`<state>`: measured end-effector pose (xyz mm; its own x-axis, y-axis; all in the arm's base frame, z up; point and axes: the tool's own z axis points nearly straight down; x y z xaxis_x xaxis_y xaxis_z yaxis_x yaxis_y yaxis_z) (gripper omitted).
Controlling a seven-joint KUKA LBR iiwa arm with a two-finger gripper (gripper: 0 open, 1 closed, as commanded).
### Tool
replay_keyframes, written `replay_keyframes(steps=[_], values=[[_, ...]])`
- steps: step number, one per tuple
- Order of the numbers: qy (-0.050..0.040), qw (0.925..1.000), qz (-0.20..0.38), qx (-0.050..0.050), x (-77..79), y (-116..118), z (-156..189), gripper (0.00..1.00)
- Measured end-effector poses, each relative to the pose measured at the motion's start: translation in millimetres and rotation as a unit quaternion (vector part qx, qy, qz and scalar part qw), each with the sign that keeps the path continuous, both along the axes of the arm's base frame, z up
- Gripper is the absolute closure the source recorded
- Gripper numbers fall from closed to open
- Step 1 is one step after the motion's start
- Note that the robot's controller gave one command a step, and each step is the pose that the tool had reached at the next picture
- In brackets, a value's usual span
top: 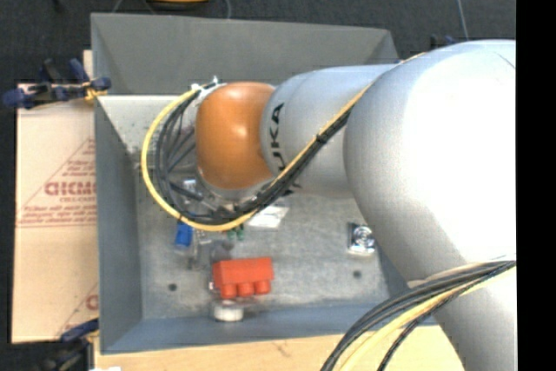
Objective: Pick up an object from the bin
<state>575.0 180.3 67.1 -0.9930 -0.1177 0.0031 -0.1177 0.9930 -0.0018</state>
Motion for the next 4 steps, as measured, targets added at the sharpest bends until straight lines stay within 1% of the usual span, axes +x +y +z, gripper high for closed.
replay_keyframes(steps=[1, 2, 3, 4], values=[[-0.0030, 1.0000, -0.002, 0.002, 1.9, 1.5, 4.3, 1.00], [-0.0043, 0.9955, 0.094, 0.002, 24.9, 36.4, 4.2, 1.00], [-0.0069, 0.9982, 0.060, 0.004, 7.6, 52.8, 86.1, 1.00], [-0.0030, 0.9983, 0.058, 0.002, 6.4, 51.0, 80.7, 0.00]])
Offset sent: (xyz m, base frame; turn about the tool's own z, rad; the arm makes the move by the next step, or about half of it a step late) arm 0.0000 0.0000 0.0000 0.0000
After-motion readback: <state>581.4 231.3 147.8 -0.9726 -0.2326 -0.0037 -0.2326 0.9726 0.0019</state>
